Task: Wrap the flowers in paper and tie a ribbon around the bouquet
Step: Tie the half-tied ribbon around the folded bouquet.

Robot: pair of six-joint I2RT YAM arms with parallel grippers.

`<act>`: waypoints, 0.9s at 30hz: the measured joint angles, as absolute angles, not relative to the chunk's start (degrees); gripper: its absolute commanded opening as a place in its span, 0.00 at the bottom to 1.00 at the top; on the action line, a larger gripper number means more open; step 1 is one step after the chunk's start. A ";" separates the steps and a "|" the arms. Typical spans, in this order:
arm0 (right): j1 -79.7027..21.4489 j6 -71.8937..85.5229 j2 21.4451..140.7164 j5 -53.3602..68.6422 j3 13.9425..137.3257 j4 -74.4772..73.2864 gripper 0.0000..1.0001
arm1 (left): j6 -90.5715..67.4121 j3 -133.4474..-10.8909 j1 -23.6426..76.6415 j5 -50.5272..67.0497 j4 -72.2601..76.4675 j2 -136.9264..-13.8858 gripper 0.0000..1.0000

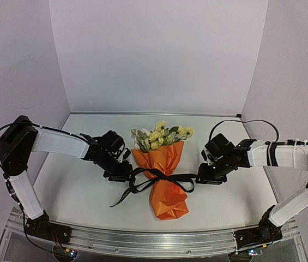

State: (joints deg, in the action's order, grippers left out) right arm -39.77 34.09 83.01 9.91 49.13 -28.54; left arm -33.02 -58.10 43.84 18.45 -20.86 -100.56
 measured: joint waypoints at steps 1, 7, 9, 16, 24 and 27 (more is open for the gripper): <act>-40.33 34.46 84.01 9.94 48.95 -27.78 0.40 | -33.08 -58.27 44.18 18.38 -20.60 -101.18 0.52; -43.36 35.82 89.29 9.11 48.75 -24.92 0.40 | -33.33 -59.20 45.66 17.08 -20.30 -103.63 0.53; -44.17 36.04 90.44 8.31 48.73 -24.13 0.40 | -33.35 -59.84 46.01 16.46 -20.14 -104.51 0.51; -45.19 36.25 93.36 5.43 48.73 -21.41 0.32 | -33.93 -61.14 47.09 14.29 -18.37 -106.21 0.24; -46.06 36.73 96.09 2.98 49.41 -20.61 0.07 | -34.62 -61.14 47.31 12.56 -17.41 -107.00 0.00; -46.30 36.87 97.20 2.55 50.32 -20.42 0.00 | -34.54 -61.14 47.31 11.95 -17.40 -107.00 0.00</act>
State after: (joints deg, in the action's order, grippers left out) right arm -46.30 36.87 97.20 2.55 50.32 -20.42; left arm -34.54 -61.14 47.31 11.95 -17.40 -107.00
